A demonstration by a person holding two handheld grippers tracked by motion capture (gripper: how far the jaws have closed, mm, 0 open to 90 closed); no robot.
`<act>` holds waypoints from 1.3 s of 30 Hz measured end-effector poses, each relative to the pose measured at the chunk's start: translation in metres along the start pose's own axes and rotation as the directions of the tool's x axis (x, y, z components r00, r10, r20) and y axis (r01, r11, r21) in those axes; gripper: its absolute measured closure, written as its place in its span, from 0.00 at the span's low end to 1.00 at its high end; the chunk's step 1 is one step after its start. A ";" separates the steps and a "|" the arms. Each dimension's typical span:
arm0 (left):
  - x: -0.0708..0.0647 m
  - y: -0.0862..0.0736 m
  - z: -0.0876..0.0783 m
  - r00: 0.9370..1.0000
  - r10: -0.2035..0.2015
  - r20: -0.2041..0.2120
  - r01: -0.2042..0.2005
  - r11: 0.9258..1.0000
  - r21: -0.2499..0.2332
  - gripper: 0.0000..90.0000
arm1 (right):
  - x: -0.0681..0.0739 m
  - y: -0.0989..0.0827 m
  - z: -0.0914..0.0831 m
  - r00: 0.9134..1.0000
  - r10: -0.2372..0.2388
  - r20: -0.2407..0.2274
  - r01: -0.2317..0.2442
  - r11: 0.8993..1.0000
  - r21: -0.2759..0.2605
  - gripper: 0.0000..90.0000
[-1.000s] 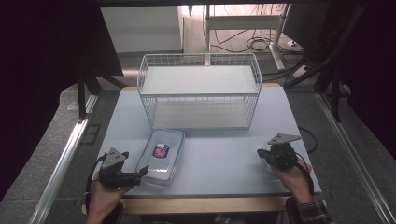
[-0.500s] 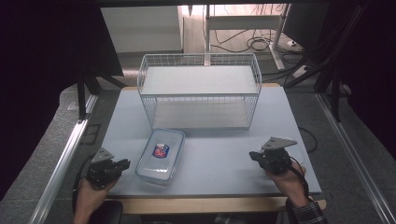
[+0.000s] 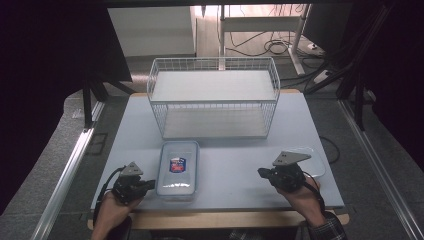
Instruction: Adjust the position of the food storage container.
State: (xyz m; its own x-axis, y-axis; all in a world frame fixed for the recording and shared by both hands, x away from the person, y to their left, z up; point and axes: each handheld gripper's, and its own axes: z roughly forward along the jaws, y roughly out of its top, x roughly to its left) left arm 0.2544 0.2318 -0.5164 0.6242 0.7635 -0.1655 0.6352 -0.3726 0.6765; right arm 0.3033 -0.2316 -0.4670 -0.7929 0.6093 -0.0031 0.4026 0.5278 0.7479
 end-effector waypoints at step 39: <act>0.037 0.062 0.042 0.990 0.017 -0.137 -0.022 0.999 -0.030 0.99 | 0.034 0.007 0.039 0.981 -0.003 -0.194 0.007 1.000 0.023 0.99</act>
State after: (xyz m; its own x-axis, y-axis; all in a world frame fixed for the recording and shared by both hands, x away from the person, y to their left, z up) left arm 0.3357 0.2152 -0.5107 0.5669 0.8220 -0.0537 0.6074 -0.3731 0.7013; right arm 0.2965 -0.1840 -0.4878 -0.8678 0.4813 0.1240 0.4074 0.5458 0.7322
